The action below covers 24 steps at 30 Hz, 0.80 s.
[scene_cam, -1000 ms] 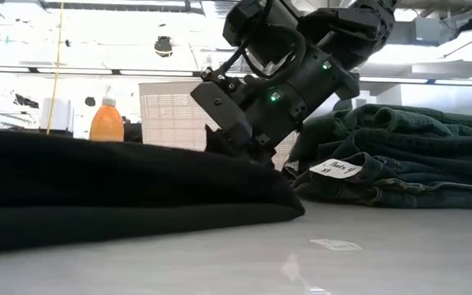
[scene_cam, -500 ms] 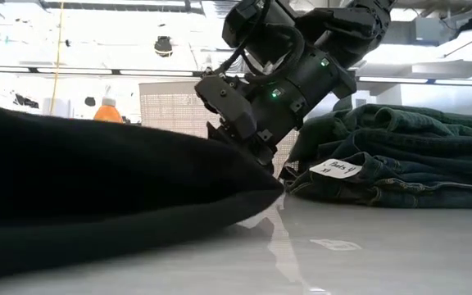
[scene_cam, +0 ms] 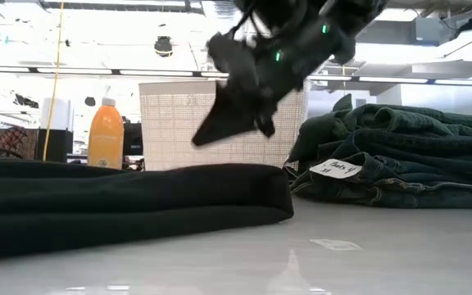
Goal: Fold laundry
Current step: Fold the black shirt from the white laundry organizer
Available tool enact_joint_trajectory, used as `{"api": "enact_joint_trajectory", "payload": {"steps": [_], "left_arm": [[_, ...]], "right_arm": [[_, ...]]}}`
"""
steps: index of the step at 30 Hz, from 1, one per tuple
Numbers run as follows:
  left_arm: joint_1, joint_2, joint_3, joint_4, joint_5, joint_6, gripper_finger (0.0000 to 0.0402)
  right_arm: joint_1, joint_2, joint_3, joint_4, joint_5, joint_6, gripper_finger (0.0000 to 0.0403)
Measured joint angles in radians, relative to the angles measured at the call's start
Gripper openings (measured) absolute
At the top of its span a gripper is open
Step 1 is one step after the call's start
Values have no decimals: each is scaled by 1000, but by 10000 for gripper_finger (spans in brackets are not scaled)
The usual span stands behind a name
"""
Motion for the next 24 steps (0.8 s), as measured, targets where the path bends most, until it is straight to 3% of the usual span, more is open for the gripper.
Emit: {"api": "enact_joint_trajectory", "payload": {"steps": [4, 8, 12, 18, 24], "left_arm": [[-16, 0, 55, -53, -98, 53, 114], [-27, 18, 31, -58, -145, -7, 114], [-35, 64, -6, -37, -103, -67, 114], [-28, 172, -53, 103, 14, -54, 114], [-17, 240, -53, 179, 122, -18, 114]], "right_arm": [[1, -79, 2, -37, -2, -15, 18], [38, -122, 2, -42, -48, -41, 18], [118, -118, 2, -40, -144, -57, 18], [237, -37, 3, 27, -125, -62, 18], [274, 62, 27, 125, -117, -50, 18]]}}
